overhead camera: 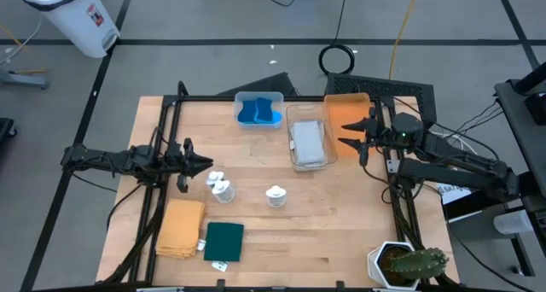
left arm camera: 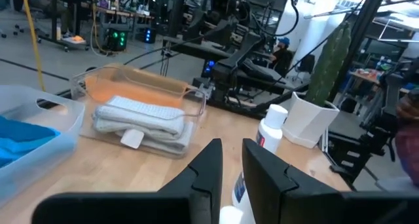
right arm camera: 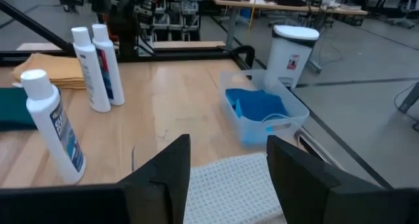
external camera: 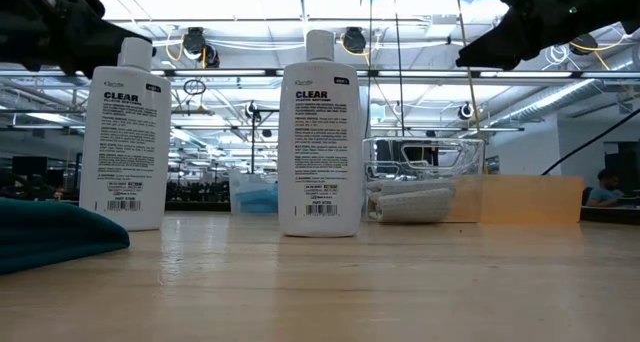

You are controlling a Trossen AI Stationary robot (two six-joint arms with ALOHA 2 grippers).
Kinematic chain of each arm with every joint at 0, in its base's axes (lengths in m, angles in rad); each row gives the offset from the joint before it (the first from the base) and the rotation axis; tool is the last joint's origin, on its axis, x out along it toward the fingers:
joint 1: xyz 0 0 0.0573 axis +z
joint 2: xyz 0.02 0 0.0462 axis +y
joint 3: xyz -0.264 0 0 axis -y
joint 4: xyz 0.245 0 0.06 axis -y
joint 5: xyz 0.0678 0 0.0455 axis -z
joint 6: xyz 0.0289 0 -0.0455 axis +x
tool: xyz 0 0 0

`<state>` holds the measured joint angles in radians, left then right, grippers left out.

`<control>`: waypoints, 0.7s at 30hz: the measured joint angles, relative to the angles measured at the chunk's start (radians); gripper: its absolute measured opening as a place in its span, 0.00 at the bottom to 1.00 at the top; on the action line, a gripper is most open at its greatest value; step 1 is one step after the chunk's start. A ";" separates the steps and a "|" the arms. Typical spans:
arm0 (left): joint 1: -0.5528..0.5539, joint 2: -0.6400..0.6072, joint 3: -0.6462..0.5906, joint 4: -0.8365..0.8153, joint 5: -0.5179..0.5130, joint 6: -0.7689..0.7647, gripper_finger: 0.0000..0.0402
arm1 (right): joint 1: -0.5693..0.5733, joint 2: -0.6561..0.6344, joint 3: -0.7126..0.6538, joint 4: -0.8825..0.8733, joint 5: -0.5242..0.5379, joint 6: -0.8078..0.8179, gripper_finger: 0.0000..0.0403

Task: Pick & Place Kitchen Items
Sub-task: Put the yellow towel into the transparent bin

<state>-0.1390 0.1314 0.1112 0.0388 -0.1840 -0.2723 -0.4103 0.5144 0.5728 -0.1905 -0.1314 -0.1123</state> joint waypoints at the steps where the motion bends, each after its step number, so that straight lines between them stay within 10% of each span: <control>1: 0.000 0.000 0.000 0.006 -0.007 0.002 0.16 | 0.000 0.000 0.000 0.000 0.000 0.000 0.42; 8: 0.000 0.000 0.001 0.081 -0.041 -0.084 0.16 | 0.000 0.004 0.000 -0.003 0.000 0.004 0.42; 13: 0.004 0.001 0.021 0.027 0.128 -0.179 0.16 | 0.000 0.004 0.000 -0.004 0.000 0.021 0.42; 21: 0.013 0.138 0.372 -0.447 0.182 -0.429 0.23 | 0.000 0.004 0.000 0.000 0.000 0.020 0.42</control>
<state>-0.1257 0.2699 0.4835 -0.4082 -0.0020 -0.7008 -0.4103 0.5182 0.5728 -0.1909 -0.1314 -0.0925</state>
